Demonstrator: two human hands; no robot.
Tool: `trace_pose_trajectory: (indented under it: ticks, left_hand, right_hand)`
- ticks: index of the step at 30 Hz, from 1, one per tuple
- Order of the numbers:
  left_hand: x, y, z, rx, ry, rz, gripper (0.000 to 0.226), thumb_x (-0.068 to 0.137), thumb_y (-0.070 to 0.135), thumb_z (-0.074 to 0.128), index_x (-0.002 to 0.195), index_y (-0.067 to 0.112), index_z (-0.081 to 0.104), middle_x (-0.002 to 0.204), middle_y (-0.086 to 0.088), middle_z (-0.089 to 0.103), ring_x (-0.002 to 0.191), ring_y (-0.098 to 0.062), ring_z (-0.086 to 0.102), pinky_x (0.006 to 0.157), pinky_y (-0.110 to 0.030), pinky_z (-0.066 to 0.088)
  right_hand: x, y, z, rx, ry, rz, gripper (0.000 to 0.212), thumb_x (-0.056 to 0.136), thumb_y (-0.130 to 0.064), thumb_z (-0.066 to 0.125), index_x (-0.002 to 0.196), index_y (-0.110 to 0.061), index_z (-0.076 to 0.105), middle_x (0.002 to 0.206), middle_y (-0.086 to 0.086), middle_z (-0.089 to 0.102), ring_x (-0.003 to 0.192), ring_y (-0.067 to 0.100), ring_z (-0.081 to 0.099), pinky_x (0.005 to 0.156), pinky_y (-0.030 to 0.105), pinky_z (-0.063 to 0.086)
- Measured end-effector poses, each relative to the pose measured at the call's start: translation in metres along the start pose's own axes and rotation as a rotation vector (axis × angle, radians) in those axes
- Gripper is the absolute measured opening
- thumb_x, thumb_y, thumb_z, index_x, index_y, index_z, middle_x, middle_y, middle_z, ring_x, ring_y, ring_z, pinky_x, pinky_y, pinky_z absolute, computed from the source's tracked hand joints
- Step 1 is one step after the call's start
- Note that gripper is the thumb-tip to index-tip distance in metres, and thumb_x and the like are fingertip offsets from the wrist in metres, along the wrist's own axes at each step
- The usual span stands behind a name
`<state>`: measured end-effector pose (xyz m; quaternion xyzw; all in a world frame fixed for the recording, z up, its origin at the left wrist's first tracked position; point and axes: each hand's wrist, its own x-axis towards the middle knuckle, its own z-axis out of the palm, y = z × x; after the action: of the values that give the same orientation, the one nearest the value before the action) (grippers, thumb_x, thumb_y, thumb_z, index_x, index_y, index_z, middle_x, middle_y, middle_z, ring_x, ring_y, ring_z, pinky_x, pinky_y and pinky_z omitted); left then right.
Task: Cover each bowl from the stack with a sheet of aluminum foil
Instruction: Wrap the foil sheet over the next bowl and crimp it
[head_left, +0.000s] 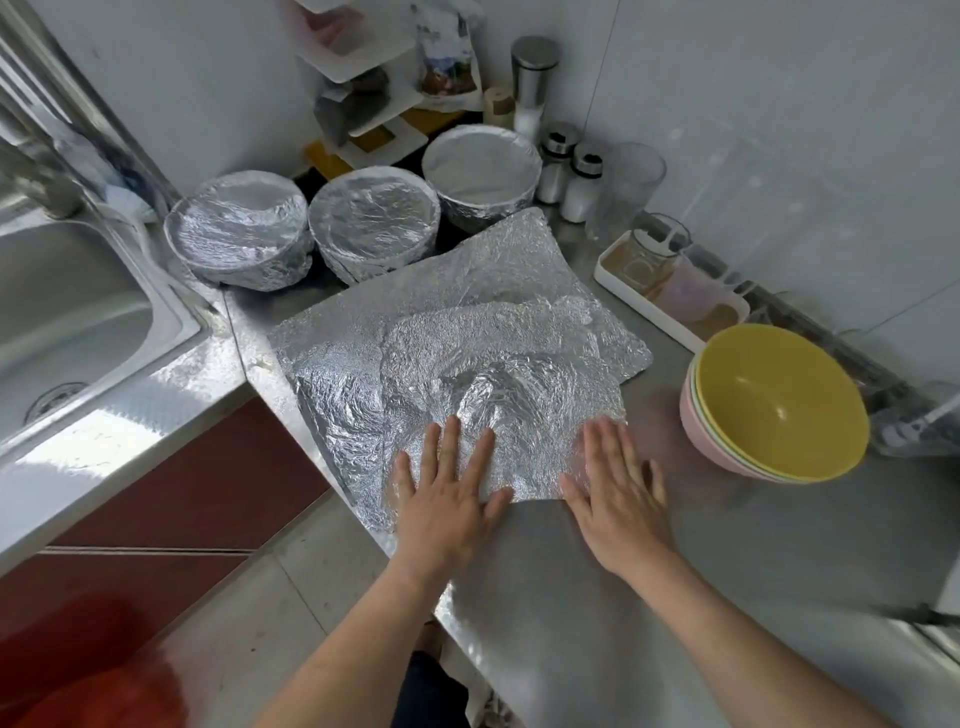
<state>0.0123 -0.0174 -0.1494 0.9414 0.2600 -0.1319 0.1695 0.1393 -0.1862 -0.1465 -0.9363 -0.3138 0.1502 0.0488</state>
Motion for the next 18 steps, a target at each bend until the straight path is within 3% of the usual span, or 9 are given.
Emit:
trace_pose_trajectory:
  ticks: [3, 5, 8, 9, 11, 14, 16, 18]
  left_hand:
    - [0.001, 0.005, -0.008, -0.056, 0.003, -0.045, 0.067, 0.096, 0.067, 0.015, 0.151, 0.042, -0.014, 0.156, -0.002, -0.030, 0.142, -0.024, -0.032, 0.115, -0.056, -0.016]
    - [0.004, 0.003, -0.021, -0.107, 0.116, -0.113, 0.065, 0.099, 0.058, 0.026, 0.154, 0.036, -0.001, 0.161, -0.003, -0.018, 0.147, -0.026, -0.018, 0.118, -0.050, -0.010]
    - [0.014, -0.011, -0.047, -0.235, 0.367, -0.278, 0.062, 0.098, 0.041, 0.047, 0.151, 0.019, 0.025, 0.158, -0.015, 0.020, 0.145, -0.034, 0.017, 0.118, -0.046, 0.016]
    - [0.020, -0.019, -0.056, -0.320, 0.407, -0.368, 0.059, 0.096, 0.034, 0.052, 0.148, 0.015, 0.030, 0.151, -0.019, 0.031, 0.138, -0.036, 0.027, 0.113, -0.044, 0.023]
    - [0.032, -0.032, -0.067, -0.528, 0.414, -0.523, 0.058, 0.094, 0.024, 0.058, 0.145, 0.009, 0.034, 0.138, -0.022, 0.044, 0.125, -0.037, 0.042, 0.102, -0.044, 0.033]
    - [0.041, -0.037, -0.075, -0.758, 0.392, -0.615, 0.057, 0.095, 0.019, 0.060, 0.145, 0.010, 0.033, 0.124, -0.017, 0.059, 0.098, -0.029, 0.059, 0.081, -0.035, 0.048]
    - [0.043, -0.036, -0.075, -0.878, 0.438, -0.599, 0.053, 0.096, 0.015, 0.059, 0.143, 0.015, 0.034, 0.087, -0.005, 0.061, 0.064, -0.015, 0.053, 0.055, -0.022, 0.044]
    - [0.042, -0.034, -0.075, -0.929, 0.510, -0.509, 0.051, 0.097, 0.011, 0.057, 0.142, 0.022, 0.037, 0.068, 0.003, 0.049, 0.052, -0.012, 0.044, 0.049, -0.026, 0.038]
  right_hand:
    - [0.003, 0.000, -0.003, 0.006, 0.000, 0.037, 0.075, 0.085, -0.068, -0.006, 0.151, -0.032, -0.014, 0.157, -0.013, -0.021, 0.142, 0.005, -0.023, 0.117, 0.046, 0.003]
    - [0.006, -0.002, 0.000, 0.009, -0.010, 0.040, 0.076, 0.086, -0.068, -0.002, 0.152, -0.030, -0.010, 0.159, -0.010, -0.016, 0.146, 0.011, -0.014, 0.116, 0.047, 0.005]
    - [0.015, -0.004, -0.006, 0.224, 0.152, 0.106, 0.069, 0.095, -0.048, 0.041, 0.153, -0.021, 0.016, 0.161, 0.004, 0.014, 0.147, 0.024, 0.012, 0.114, 0.048, 0.018]
    - [0.022, -0.005, -0.009, 0.338, 0.241, 0.161, 0.067, 0.093, -0.035, 0.054, 0.149, -0.014, 0.026, 0.155, 0.012, 0.028, 0.143, 0.029, 0.024, 0.113, 0.048, 0.023]
    - [0.039, -0.006, -0.020, 0.574, 0.327, 0.317, 0.062, 0.087, -0.018, 0.062, 0.142, -0.006, 0.037, 0.141, 0.017, 0.045, 0.130, 0.033, 0.041, 0.108, 0.043, 0.033]
    - [0.059, -0.009, -0.037, 0.802, 0.250, 0.521, 0.055, 0.087, -0.018, 0.061, 0.138, -0.006, 0.042, 0.127, 0.011, 0.055, 0.114, 0.028, 0.053, 0.092, 0.033, 0.040]
    - [0.067, -0.007, -0.042, 0.833, 0.197, 0.574, 0.036, 0.088, -0.018, 0.060, 0.120, -0.003, 0.056, 0.106, 0.009, 0.063, 0.093, 0.025, 0.058, 0.073, 0.028, 0.039]
    - [0.072, -0.003, -0.042, 0.920, 0.142, 0.569, 0.017, 0.088, -0.012, 0.058, 0.091, 0.004, 0.063, 0.077, 0.010, 0.060, 0.068, 0.020, 0.051, 0.056, 0.029, 0.032]
